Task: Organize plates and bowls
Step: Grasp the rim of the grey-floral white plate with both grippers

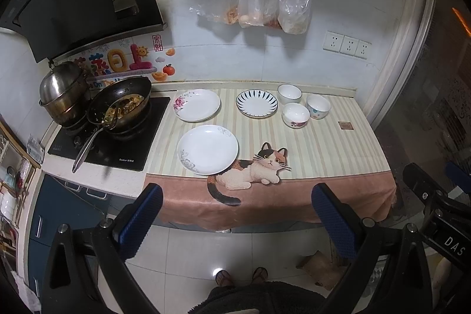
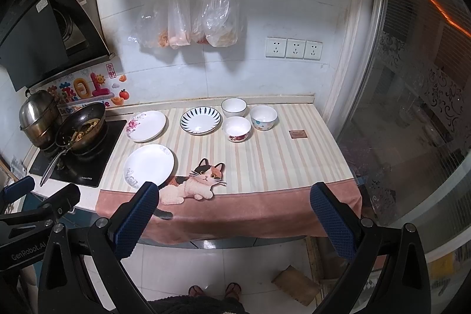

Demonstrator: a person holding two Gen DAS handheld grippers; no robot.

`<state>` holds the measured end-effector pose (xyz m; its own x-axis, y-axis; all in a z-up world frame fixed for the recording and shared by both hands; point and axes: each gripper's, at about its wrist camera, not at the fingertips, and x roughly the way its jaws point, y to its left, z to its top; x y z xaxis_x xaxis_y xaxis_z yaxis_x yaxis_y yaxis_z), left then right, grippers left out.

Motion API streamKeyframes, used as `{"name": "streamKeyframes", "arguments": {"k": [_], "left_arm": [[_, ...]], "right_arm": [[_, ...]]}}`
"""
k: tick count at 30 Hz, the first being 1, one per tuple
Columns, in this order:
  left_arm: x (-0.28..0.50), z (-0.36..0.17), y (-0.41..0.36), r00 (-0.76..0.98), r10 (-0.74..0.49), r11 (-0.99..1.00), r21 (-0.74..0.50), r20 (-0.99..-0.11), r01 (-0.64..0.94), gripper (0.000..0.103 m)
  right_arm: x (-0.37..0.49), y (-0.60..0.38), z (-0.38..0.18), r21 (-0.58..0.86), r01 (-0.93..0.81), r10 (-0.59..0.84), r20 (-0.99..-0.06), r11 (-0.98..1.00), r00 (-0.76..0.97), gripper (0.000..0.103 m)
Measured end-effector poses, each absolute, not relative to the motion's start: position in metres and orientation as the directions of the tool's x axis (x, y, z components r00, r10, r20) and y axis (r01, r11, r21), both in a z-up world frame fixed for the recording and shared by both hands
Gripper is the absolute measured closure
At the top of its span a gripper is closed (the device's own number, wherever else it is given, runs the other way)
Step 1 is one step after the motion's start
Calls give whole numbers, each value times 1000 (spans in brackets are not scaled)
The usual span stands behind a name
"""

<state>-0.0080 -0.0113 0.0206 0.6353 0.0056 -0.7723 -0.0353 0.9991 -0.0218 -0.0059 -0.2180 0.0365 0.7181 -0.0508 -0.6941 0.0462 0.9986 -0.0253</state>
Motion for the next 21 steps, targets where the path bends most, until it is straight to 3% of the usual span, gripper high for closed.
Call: {"name": "streamKeyframes", "arguments": {"k": [11,15,21], "left_arm": [[7,8,3,673,25,999,-3,-740,-41,0],[36,-27,47,684,76,994,1,-725,-110,0],[123,-119,124,550,118,982,17,-827,-186,1]], "right_arm": [[14,-217,21,37,52,-12,-688,998,726,0],[58,-202,-28,94,4,67,-738,996,671,0],[144,-155,-129,199,-64,202,-823,978,531,0]]}}
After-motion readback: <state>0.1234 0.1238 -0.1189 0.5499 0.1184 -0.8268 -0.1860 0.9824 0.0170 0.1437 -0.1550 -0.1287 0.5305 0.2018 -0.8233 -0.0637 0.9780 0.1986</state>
